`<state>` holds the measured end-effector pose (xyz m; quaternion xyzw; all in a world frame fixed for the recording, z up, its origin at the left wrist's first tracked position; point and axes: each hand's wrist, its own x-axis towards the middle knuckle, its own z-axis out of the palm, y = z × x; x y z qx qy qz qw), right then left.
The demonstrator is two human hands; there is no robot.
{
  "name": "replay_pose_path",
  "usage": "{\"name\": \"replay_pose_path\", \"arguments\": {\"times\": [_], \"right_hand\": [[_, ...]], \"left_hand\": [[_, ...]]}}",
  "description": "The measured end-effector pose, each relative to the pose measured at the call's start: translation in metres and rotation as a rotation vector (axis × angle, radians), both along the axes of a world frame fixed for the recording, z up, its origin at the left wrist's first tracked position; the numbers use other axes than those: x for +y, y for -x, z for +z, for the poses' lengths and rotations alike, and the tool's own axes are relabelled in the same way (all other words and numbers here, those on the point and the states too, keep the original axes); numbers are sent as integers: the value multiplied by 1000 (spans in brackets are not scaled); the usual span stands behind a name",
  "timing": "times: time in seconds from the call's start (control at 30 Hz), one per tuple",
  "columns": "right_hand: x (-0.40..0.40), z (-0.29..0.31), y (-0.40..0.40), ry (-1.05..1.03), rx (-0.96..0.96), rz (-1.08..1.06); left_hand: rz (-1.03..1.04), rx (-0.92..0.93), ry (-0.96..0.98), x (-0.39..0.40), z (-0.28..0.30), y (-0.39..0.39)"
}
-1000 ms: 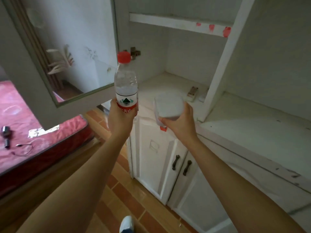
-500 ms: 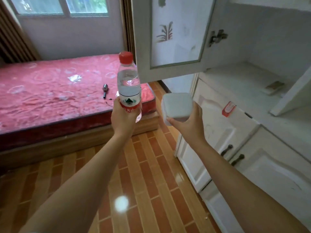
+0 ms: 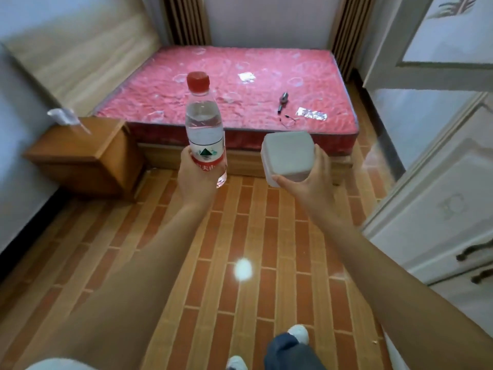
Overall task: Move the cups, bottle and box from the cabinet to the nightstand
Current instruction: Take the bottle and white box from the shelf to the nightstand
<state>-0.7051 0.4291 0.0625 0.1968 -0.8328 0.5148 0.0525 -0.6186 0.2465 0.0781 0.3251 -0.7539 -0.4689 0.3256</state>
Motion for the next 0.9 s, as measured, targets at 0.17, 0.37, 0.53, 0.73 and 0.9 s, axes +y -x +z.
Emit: {"name": "replay_pose_path", "arguments": {"times": [0.17,0.37,0.53,0.73,0.9], "right_hand": [[-27,-3,-45,-39,7,170],[-33,-9,-84,-52,42,353],[-15,-8,-115,-50,42,513],[3,-12,-152,-64,36,647],[4,-11,-176,-64,35,702]], "left_hand": [[170,-1,-5,-14,-5,-73],[392,-23,-22,2,-10,-150],[556,-48,-11,43,-13,-208],[696,-67,2,79,-14,-262],[773,-70,2,87,-10,-296]]}}
